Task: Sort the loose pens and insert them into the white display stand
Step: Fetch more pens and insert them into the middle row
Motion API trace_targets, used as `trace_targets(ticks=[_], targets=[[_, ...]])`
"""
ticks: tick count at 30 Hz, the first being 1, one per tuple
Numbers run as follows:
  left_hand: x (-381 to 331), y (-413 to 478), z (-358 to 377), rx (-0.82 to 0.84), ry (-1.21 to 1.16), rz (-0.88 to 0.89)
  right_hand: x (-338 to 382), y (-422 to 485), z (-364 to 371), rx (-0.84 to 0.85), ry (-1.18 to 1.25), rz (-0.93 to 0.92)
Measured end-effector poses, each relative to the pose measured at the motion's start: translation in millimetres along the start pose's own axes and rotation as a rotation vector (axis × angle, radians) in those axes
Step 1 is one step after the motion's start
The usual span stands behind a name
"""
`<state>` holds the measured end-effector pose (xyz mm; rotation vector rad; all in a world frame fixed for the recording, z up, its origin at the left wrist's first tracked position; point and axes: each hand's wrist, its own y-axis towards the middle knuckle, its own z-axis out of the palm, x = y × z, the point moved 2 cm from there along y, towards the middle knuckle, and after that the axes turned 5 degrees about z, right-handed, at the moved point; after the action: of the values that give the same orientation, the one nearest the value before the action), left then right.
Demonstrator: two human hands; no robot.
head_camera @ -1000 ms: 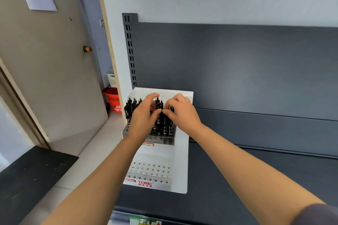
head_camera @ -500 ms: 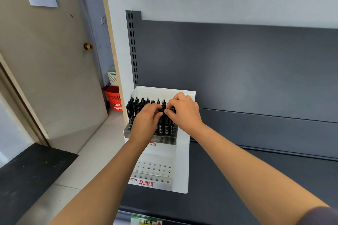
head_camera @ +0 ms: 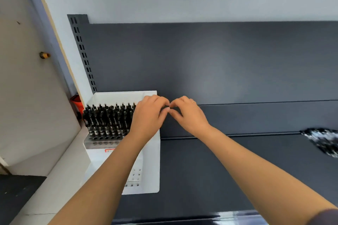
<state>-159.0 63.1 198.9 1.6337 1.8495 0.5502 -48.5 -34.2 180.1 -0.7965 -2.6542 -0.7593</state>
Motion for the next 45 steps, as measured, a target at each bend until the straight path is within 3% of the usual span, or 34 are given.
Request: trace_targets(ticks=[7, 19, 29, 36, 45], targets=[[-120, 34, 89, 0.278, -0.095, 0.118, -140, -82, -83, 0.135, -0.099, 0.246], [-350, 83, 226, 0.426, -0.274, 0.3, -338, -210, -213, 0.12, -0.194, 0.489], [-399, 130, 347, 0.643, -0.332, 0.255, -463, -214, -244, 0.172, -0.217, 0.656], [-418, 160, 436, 0.882, -0.312, 0.2, -537, -185, -244, 0.367, -0.215, 0.745], [-439, 141, 516, 1.054, -0.218, -0.024, -607, -155, -215, 0.517, -0.13, 0.603]])
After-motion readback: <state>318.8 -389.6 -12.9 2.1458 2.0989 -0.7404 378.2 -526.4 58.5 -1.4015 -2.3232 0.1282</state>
